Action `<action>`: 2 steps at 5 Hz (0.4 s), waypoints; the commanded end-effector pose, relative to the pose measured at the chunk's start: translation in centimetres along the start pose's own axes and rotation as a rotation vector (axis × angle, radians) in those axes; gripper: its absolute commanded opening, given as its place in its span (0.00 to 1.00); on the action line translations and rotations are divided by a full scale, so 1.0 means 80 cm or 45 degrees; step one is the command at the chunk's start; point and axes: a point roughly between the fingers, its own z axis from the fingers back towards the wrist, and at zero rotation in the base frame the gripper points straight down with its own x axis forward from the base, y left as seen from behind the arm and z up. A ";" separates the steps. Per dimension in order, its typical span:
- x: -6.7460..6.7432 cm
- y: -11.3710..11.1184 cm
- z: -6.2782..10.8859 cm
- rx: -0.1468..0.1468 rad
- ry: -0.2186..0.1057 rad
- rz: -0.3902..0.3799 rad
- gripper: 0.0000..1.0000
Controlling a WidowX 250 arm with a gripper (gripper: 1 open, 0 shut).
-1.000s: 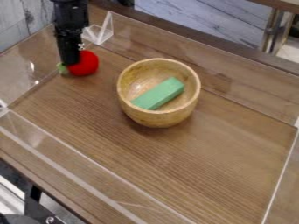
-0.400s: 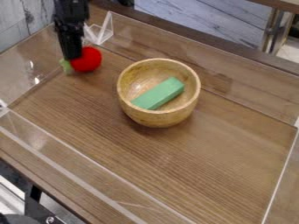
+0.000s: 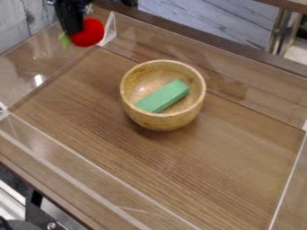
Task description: Move the red fruit to the right
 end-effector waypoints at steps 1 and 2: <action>0.012 -0.053 0.031 0.038 -0.079 -0.039 0.00; 0.021 -0.105 0.025 0.025 -0.069 -0.132 0.00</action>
